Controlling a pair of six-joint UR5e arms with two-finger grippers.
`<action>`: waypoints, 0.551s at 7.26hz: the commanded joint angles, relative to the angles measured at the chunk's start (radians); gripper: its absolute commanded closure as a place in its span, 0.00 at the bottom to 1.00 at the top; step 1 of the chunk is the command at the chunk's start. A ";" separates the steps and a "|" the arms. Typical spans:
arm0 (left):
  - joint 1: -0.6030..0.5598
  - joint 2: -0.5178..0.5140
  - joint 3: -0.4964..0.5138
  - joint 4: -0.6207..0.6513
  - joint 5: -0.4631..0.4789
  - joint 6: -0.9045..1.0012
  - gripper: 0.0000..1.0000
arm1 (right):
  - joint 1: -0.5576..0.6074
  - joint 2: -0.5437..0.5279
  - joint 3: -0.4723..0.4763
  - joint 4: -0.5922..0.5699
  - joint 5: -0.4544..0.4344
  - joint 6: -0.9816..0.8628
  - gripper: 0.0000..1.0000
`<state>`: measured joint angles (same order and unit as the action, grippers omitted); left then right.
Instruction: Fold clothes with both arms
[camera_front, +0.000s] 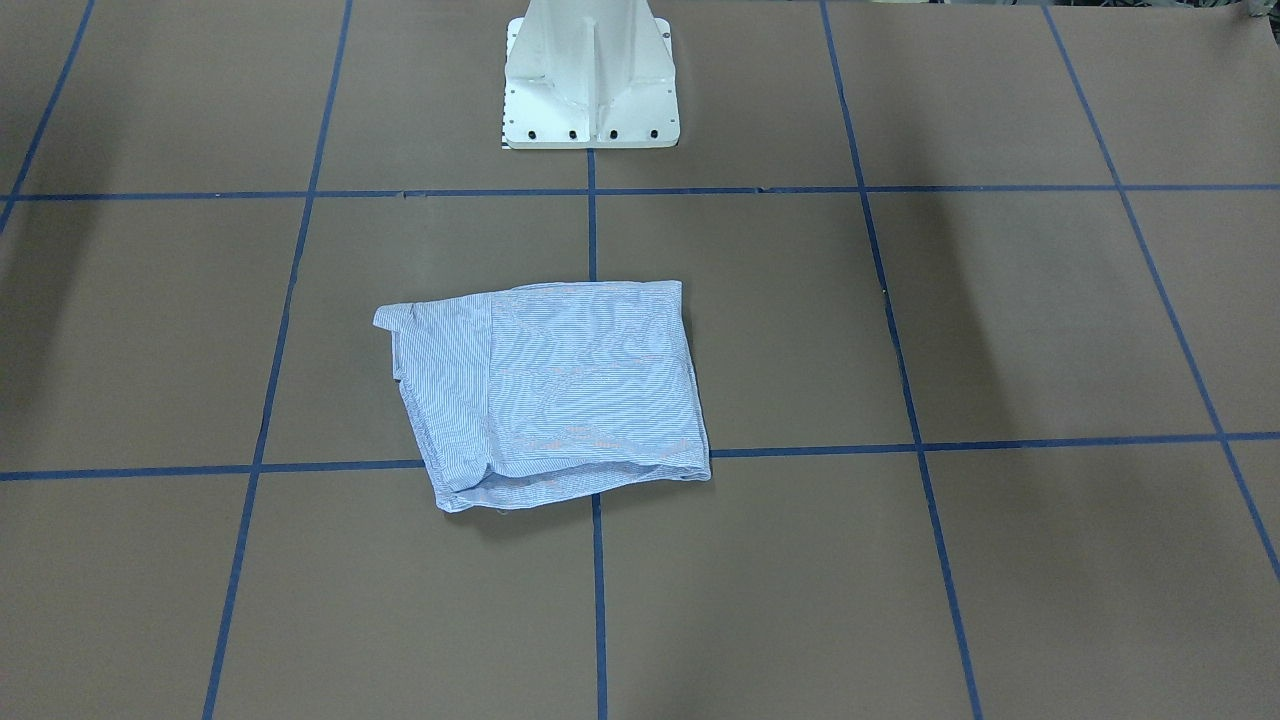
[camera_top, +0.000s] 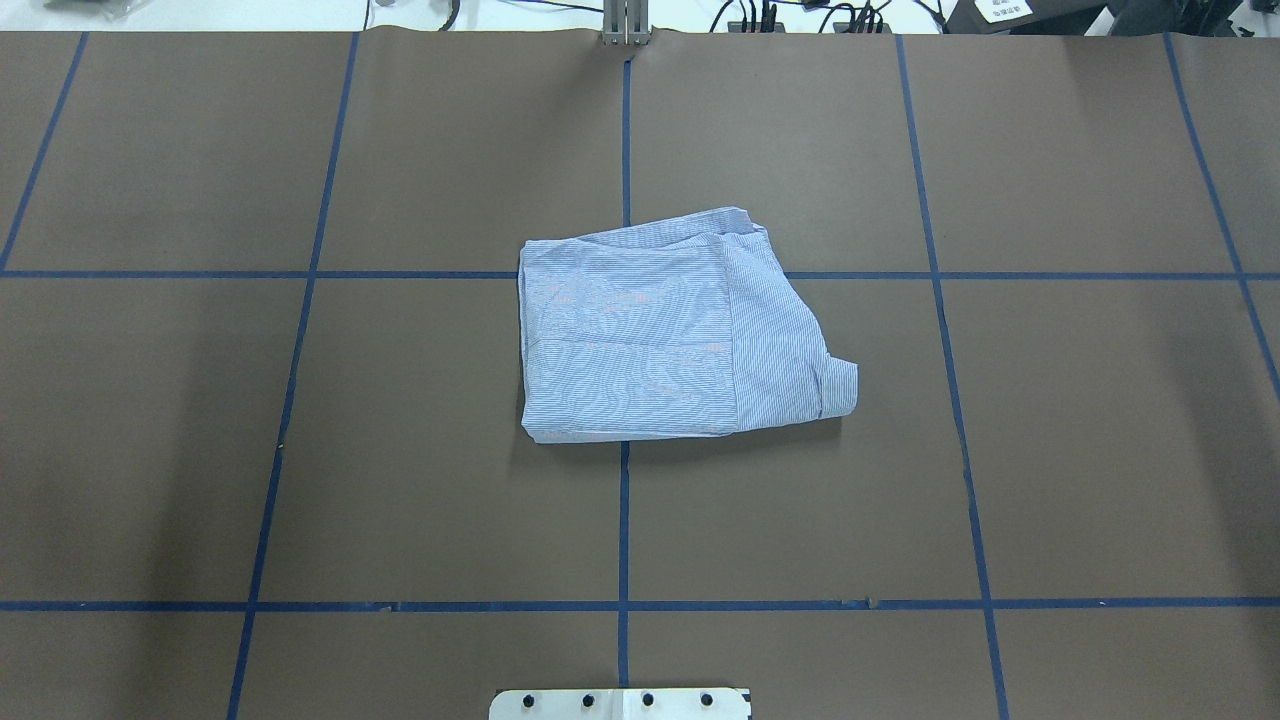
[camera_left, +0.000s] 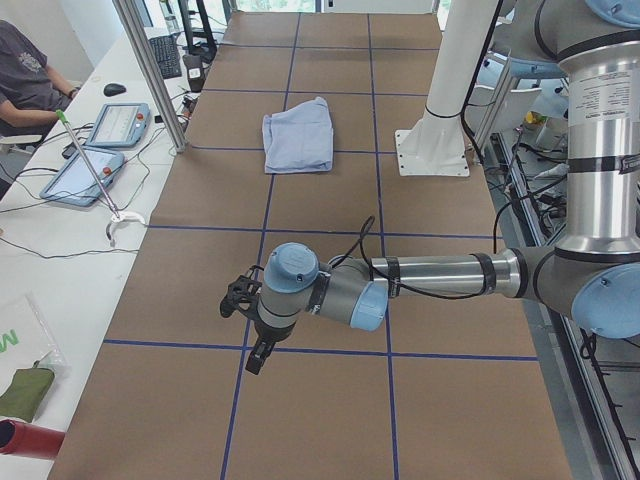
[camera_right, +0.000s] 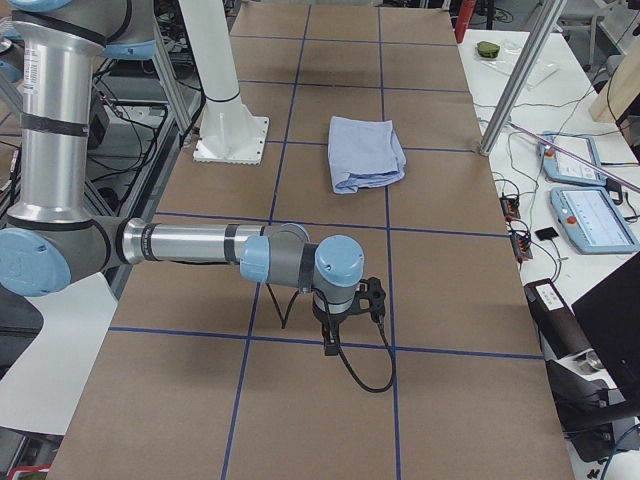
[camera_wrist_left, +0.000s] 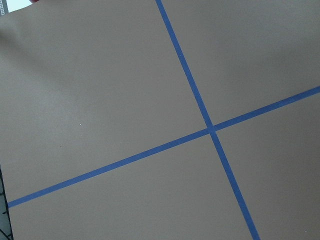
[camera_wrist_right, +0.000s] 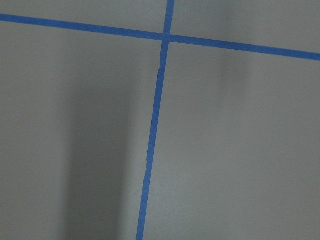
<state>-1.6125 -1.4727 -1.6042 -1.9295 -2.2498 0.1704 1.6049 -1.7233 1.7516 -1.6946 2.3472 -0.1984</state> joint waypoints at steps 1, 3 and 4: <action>0.005 0.002 -0.019 0.039 -0.004 -0.104 0.00 | 0.000 -0.002 0.005 0.003 0.001 0.060 0.00; 0.008 -0.001 -0.118 0.209 -0.004 -0.144 0.00 | -0.002 -0.001 0.005 0.001 0.006 0.079 0.00; 0.009 -0.001 -0.163 0.316 -0.004 -0.144 0.00 | -0.002 0.001 0.006 0.001 0.009 0.086 0.00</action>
<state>-1.6048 -1.4738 -1.7087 -1.7381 -2.2532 0.0352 1.6033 -1.7244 1.7566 -1.6934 2.3525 -0.1242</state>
